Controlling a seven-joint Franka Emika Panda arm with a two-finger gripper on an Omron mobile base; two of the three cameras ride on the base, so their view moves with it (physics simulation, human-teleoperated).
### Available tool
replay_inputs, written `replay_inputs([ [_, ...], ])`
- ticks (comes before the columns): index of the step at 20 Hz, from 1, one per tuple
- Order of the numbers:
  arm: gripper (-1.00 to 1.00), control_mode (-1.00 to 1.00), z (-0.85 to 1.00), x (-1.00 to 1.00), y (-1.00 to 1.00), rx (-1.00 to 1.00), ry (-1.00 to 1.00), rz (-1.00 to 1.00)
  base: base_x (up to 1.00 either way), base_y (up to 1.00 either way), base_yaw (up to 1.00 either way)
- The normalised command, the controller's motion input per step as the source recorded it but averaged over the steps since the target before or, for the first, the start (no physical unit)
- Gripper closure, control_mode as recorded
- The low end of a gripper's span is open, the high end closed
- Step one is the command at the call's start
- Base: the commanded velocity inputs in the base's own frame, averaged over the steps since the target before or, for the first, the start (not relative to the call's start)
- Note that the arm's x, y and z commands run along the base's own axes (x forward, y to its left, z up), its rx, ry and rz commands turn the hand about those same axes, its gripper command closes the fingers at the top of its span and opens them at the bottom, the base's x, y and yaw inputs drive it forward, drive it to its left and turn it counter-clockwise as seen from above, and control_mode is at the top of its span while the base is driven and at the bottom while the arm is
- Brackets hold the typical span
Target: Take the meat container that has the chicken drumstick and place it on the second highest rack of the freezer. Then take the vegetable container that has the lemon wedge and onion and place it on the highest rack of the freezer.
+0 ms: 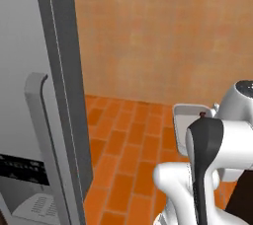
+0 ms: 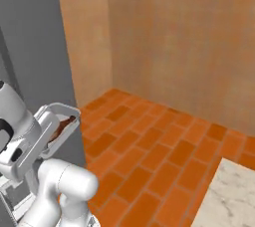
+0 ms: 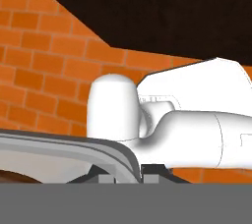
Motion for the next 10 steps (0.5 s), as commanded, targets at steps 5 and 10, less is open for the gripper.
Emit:
replay_inputs([
  [5,1.0,1.0,0.0,0.0,0.0,0.0,0.0,0.0,1.0,-0.6,0.16],
  [10,1.0,1.0,0.0,0.0,0.0,0.0,0.0,0.0,1.0,-0.42,0.47],
])
